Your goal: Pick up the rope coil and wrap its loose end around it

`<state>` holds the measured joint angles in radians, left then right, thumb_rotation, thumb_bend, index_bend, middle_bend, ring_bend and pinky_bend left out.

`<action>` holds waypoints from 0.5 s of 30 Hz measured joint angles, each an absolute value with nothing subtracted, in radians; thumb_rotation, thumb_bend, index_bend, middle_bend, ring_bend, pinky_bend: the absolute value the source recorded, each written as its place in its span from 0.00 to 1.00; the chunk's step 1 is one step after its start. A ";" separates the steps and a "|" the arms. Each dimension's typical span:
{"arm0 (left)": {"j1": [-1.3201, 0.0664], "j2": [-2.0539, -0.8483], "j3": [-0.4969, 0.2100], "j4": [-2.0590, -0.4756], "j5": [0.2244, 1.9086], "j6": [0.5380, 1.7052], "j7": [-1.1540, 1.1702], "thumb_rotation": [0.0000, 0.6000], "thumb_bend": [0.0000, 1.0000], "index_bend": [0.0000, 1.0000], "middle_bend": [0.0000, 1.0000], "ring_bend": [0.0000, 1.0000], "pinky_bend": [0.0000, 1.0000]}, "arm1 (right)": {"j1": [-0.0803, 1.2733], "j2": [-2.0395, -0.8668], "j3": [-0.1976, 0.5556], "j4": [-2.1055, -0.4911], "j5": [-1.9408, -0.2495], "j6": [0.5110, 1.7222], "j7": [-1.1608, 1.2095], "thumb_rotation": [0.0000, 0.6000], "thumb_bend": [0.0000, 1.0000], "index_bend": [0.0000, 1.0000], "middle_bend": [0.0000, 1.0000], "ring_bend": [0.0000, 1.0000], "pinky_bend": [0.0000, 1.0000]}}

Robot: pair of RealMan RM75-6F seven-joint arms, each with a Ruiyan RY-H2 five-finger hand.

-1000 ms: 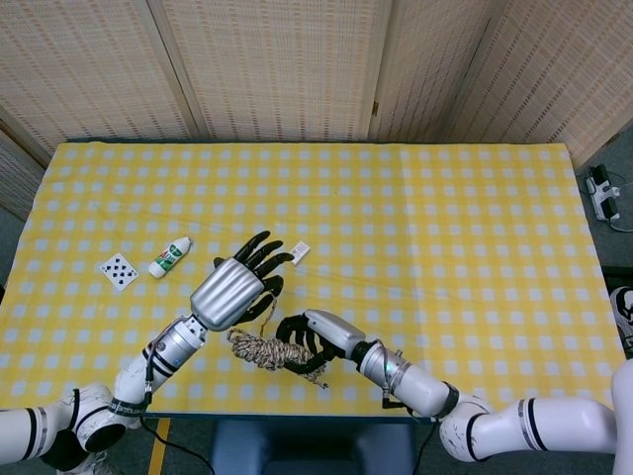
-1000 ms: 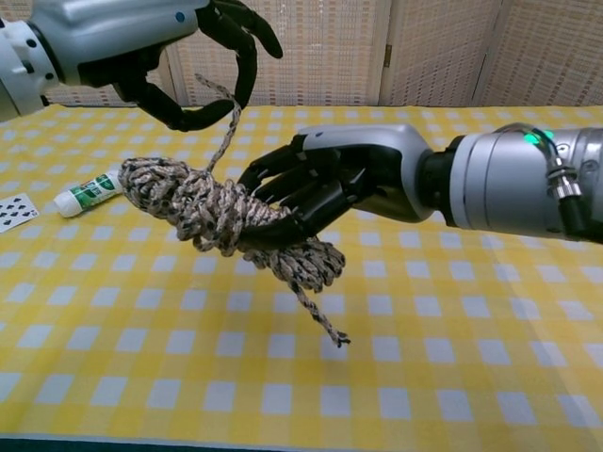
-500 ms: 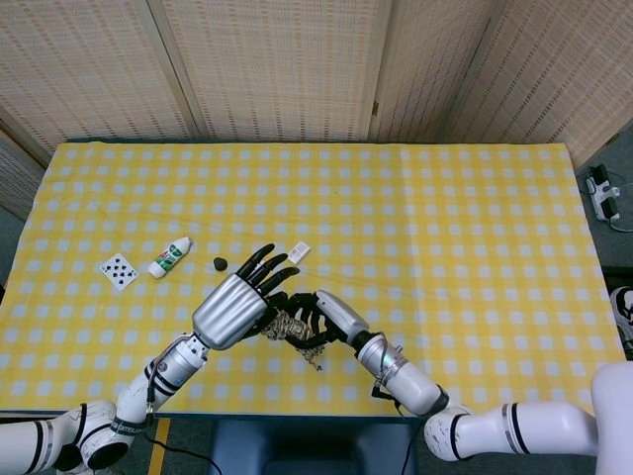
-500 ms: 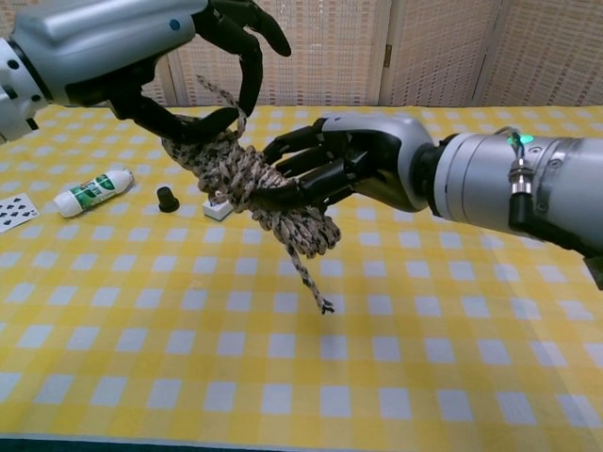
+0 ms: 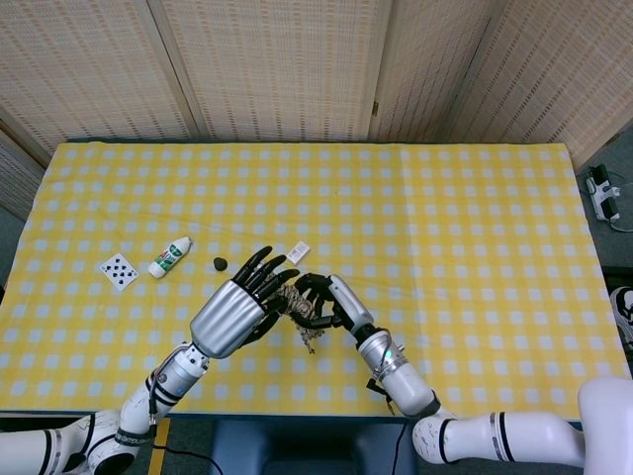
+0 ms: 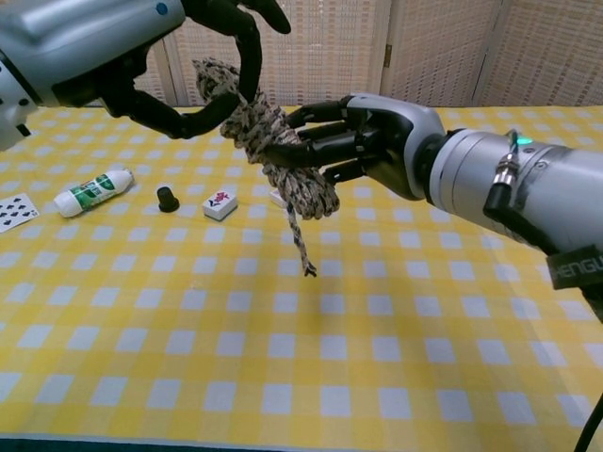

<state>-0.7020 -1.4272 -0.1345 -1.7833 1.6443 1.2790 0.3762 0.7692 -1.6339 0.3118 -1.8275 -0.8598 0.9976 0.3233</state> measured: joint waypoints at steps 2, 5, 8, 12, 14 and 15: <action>-0.697 -1.438 -0.134 -1.774 1.648 1.287 0.369 1.00 0.58 0.62 0.22 0.10 0.00 | 0.754 -1.647 0.322 -1.824 -0.873 1.006 0.354 1.00 0.87 0.80 0.65 0.72 0.64; -0.690 -1.453 -0.133 -1.761 1.651 1.296 0.357 1.00 0.58 0.62 0.22 0.10 0.00 | 0.728 -1.667 0.339 -1.816 -0.898 1.021 0.402 1.00 0.87 0.80 0.65 0.72 0.64; -0.685 -1.465 -0.133 -1.751 1.654 1.303 0.346 1.00 0.58 0.62 0.22 0.10 0.00 | 0.704 -1.692 0.357 -1.805 -0.922 1.043 0.434 1.00 0.87 0.80 0.65 0.72 0.64; -0.680 -1.477 -0.134 -1.735 1.658 1.309 0.335 1.00 0.55 0.62 0.22 0.10 0.00 | 0.688 -1.707 0.365 -1.793 -0.948 1.051 0.447 1.00 0.87 0.80 0.65 0.72 0.64; -0.678 -1.481 -0.136 -1.731 1.658 1.314 0.330 1.00 0.50 0.61 0.22 0.10 0.00 | 0.682 -1.711 0.366 -1.787 -0.962 1.050 0.448 1.00 0.87 0.80 0.65 0.72 0.64; -0.676 -1.485 -0.137 -1.727 1.660 1.319 0.325 1.00 0.48 0.59 0.21 0.09 0.00 | 0.680 -1.712 0.365 -1.783 -0.965 1.049 0.447 1.00 0.87 0.80 0.65 0.72 0.64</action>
<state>-0.6762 -1.4848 -0.1370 -1.7265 1.6597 1.3190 0.3250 0.6798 -1.7119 0.3655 -1.7829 -0.9653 1.0493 0.4469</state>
